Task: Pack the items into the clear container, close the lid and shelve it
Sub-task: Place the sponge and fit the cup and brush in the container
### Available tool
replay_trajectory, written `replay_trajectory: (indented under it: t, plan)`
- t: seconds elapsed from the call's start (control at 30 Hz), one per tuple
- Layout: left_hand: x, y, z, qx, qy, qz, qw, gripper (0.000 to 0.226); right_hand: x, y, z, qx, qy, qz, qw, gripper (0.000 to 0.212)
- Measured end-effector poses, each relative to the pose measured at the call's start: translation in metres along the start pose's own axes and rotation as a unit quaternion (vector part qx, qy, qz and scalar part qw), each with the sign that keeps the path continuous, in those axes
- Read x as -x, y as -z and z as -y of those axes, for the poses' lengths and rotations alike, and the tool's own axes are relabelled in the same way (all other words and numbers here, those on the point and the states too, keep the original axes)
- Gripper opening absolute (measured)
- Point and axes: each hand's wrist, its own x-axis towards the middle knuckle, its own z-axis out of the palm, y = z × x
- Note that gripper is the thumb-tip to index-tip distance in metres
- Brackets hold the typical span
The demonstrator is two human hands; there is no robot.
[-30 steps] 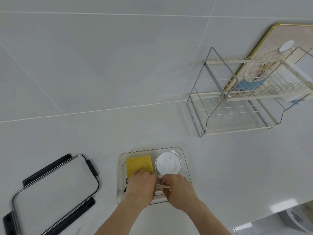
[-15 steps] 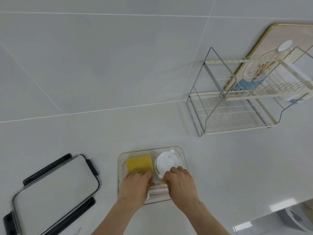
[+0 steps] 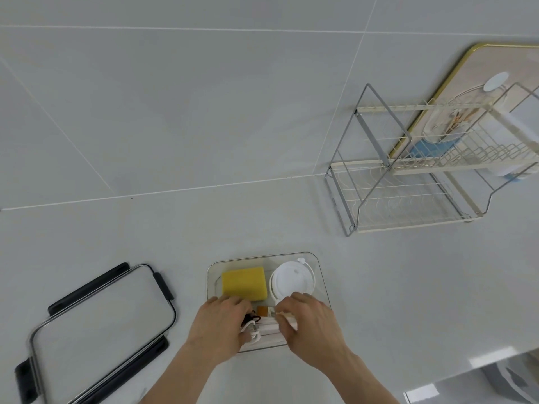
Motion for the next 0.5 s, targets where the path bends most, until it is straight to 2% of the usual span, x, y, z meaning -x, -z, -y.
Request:
replay_trajectory:
  t: [0.1, 0.2, 0.4, 0.5]
  plan:
    - [-0.004, 0.007, -0.004, -0.052, 0.008, 0.044, 0.998, 0.043, 0.003, -0.005, 0.009, -0.023, 0.026, 0.050, 0.998, 0.036]
    - [-0.005, 0.009, -0.005, -0.094, 0.015, 0.084, 0.992, 0.040, 0.006, -0.011, 0.015, -0.036, 0.047, 0.093, 0.994, 0.046]
    - [-0.006, 0.006, -0.003, -0.107, 0.019, 0.097, 0.989, 0.037, 0.008, -0.014, 0.017, -0.004, 0.023, 0.173, 0.985, 0.085]
    - [-0.005, 0.006, -0.003, -0.100, 0.014, 0.091, 0.991, 0.038, 0.005, -0.015, 0.015, -0.018, 0.012, 0.190, 0.982, 0.094]
